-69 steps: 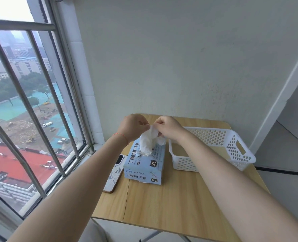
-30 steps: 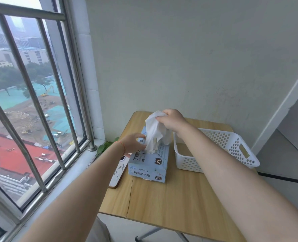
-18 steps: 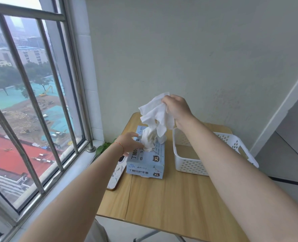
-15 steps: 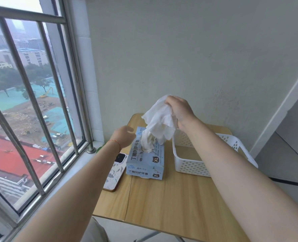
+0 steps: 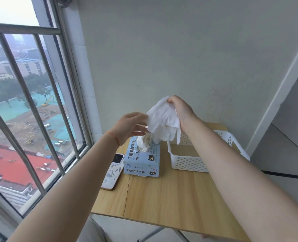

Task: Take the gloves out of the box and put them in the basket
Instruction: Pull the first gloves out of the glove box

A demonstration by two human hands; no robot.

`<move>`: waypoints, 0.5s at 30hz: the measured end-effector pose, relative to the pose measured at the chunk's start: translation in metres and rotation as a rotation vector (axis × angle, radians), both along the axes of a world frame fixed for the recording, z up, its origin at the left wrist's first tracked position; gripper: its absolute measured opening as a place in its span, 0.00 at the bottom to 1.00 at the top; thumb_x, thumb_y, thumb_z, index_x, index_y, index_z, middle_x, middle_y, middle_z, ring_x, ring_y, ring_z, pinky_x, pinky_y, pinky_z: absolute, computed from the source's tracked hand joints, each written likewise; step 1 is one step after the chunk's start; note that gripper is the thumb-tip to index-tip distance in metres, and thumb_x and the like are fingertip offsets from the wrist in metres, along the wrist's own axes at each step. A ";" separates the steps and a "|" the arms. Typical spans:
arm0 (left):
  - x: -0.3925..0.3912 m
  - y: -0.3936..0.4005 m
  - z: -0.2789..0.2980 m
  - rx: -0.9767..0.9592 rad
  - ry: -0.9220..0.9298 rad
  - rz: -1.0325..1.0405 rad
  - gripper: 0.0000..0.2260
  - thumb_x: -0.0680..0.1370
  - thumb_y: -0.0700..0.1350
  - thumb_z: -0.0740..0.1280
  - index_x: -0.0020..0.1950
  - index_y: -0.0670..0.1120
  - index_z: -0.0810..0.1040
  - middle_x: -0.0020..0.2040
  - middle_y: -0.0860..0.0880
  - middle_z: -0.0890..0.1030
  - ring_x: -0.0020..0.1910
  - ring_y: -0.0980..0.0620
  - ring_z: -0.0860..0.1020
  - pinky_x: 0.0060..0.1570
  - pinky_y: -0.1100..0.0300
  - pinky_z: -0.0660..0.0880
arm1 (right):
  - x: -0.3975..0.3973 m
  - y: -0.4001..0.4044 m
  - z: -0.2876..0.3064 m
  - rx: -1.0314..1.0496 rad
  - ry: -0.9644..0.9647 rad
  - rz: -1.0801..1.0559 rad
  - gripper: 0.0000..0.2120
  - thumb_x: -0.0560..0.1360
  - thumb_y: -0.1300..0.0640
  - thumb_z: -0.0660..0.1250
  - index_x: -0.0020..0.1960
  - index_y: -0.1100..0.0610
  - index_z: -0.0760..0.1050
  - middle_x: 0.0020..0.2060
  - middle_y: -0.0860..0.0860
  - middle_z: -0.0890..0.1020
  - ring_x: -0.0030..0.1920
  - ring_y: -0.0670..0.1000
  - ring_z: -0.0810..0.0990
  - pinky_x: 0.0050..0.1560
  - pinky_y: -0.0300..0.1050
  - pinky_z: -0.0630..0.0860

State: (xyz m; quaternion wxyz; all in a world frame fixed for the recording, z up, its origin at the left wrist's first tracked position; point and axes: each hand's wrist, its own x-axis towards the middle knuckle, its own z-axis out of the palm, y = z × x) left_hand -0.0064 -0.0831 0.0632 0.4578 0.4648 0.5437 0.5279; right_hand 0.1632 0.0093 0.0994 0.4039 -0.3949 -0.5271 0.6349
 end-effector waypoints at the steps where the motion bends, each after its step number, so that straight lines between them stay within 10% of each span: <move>1: 0.001 -0.001 0.002 -0.002 -0.030 0.044 0.04 0.78 0.42 0.68 0.50 0.43 0.81 0.42 0.46 0.81 0.40 0.48 0.83 0.55 0.49 0.79 | 0.004 0.000 -0.001 0.003 -0.019 0.000 0.06 0.72 0.54 0.64 0.42 0.56 0.76 0.38 0.54 0.79 0.40 0.54 0.79 0.45 0.47 0.74; 7: 0.004 0.000 0.018 -0.014 -0.091 0.228 0.05 0.78 0.41 0.65 0.44 0.42 0.78 0.40 0.43 0.74 0.35 0.47 0.75 0.36 0.59 0.77 | 0.019 -0.004 -0.010 0.116 -0.478 0.079 0.14 0.70 0.51 0.69 0.49 0.60 0.78 0.45 0.58 0.82 0.45 0.57 0.82 0.48 0.49 0.77; 10: 0.010 0.001 0.026 -0.024 -0.131 0.299 0.05 0.78 0.42 0.66 0.44 0.42 0.78 0.40 0.42 0.74 0.35 0.46 0.74 0.34 0.59 0.74 | 0.017 -0.009 -0.009 0.251 -0.666 0.068 0.10 0.70 0.51 0.68 0.42 0.56 0.71 0.36 0.52 0.76 0.33 0.51 0.74 0.34 0.41 0.69; 15: 0.026 0.003 0.034 -0.017 -0.146 0.220 0.05 0.78 0.39 0.65 0.44 0.40 0.77 0.37 0.41 0.78 0.28 0.47 0.78 0.31 0.59 0.79 | 0.008 -0.023 0.012 0.379 -0.394 0.064 0.13 0.74 0.47 0.66 0.44 0.58 0.73 0.36 0.52 0.77 0.36 0.52 0.75 0.37 0.44 0.71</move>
